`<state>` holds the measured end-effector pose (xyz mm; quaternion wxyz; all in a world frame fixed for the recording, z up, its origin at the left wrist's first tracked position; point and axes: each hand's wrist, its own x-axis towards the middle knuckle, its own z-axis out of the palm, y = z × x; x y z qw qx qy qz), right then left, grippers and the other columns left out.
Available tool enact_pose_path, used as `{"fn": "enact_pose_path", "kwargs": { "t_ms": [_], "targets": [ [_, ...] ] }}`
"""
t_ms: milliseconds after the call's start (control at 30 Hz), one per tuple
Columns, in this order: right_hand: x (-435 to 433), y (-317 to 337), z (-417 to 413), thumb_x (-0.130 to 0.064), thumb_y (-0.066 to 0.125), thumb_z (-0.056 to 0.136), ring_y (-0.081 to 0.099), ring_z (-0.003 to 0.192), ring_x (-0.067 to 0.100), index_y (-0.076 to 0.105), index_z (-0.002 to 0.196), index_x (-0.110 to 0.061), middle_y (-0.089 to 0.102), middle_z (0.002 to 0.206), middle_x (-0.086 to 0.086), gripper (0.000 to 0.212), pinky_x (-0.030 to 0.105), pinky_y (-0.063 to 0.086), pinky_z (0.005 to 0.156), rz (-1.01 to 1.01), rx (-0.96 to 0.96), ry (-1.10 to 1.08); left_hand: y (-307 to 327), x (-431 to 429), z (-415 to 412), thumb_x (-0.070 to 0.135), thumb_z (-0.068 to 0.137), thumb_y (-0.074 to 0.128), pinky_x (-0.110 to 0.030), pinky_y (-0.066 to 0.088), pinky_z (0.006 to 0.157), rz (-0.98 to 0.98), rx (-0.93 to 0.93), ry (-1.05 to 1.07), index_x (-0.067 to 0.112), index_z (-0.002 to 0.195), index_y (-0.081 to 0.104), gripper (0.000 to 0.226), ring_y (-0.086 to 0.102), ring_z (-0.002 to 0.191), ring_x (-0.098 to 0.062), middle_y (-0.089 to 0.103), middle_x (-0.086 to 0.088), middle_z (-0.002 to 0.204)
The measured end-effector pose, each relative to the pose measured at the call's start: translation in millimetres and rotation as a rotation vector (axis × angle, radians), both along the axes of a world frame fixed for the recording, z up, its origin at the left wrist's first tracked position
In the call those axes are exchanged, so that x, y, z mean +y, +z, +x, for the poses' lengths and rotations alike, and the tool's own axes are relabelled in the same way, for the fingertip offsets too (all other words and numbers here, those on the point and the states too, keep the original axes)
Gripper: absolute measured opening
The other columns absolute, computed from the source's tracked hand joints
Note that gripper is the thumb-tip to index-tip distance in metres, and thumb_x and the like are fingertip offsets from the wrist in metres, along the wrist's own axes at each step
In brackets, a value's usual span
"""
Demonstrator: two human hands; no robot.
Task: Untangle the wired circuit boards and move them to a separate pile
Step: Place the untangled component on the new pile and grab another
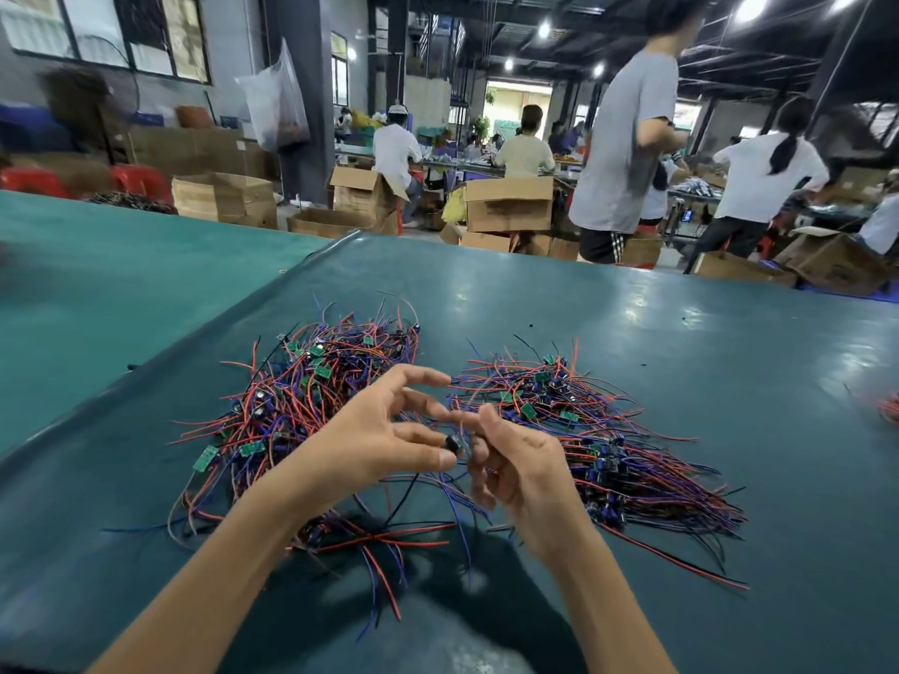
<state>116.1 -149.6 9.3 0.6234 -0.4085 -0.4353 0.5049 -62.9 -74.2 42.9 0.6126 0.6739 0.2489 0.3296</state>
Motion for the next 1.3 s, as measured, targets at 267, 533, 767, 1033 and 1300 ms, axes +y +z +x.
{"fn": "enact_pose_path", "kwargs": {
  "t_ms": [267, 533, 767, 1033, 1300],
  "targets": [
    [-1.7, 8.2, -1.0, -0.031, 0.079, 0.082, 0.046, 0.048, 0.013, 0.073, 0.071, -0.011, 0.053, 0.060, 0.003, 0.024, 0.021, 0.036, 0.040, -0.284, -0.188, 0.047, -19.3, -3.8, 6.7, -0.017, 0.068, 0.083, -0.029, 0.058, 0.074, 0.090, 0.086, 0.040, 0.015, 0.112, 0.047, 0.065, 0.067, 0.075, -0.018, 0.053, -0.010, 0.100],
    [-3.7, 4.8, 2.9, -0.025, 0.078, 0.078, 0.048, 0.047, 0.013, 0.078, 0.081, -0.006, 0.059, 0.060, 0.006, 0.019, 0.024, 0.039, 0.040, -0.163, -0.159, 0.025, -19.4, -6.3, 12.7, 0.007, 0.065, 0.094, -0.038, 0.062, 0.070, -0.129, 0.191, 0.045, 0.004, 0.106, 0.054, 0.058, 0.075, 0.080, -0.032, 0.070, -0.019, 0.101],
    [-0.1, 5.6, 11.8, -0.023, 0.081, 0.077, 0.052, 0.045, 0.012, 0.070, 0.079, -0.010, 0.058, 0.061, 0.007, 0.017, 0.021, 0.038, 0.038, -0.215, -0.105, 0.044, -24.7, -16.5, 20.3, 0.027, 0.082, 0.073, -0.034, 0.062, 0.074, -0.254, 0.095, -0.141, 0.001, 0.097, 0.075, 0.030, 0.075, 0.085, -0.030, 0.075, -0.025, 0.097],
    [14.4, -6.6, 22.9, -0.011, 0.078, 0.083, 0.061, 0.056, 0.014, 0.076, 0.078, -0.009, 0.068, 0.071, 0.010, 0.006, 0.023, 0.044, 0.045, -0.240, -0.065, -0.078, -47.3, -10.2, 36.4, 0.032, 0.078, 0.076, -0.032, 0.058, 0.050, -0.442, 0.033, -0.050, 0.001, 0.089, 0.066, 0.034, 0.071, 0.063, -0.031, 0.069, -0.024, 0.080],
    [25.0, -14.2, 23.0, -0.014, 0.072, 0.089, 0.057, 0.054, 0.007, 0.082, 0.081, -0.014, 0.068, 0.066, 0.001, 0.012, 0.019, 0.041, 0.048, -0.326, -0.262, -0.007, -66.0, -3.0, 34.7, 0.034, 0.085, 0.076, -0.031, 0.055, 0.054, -0.452, -0.093, -0.025, 0.008, 0.083, 0.073, 0.027, 0.066, 0.061, -0.024, 0.067, -0.021, 0.081]
  ]
}}
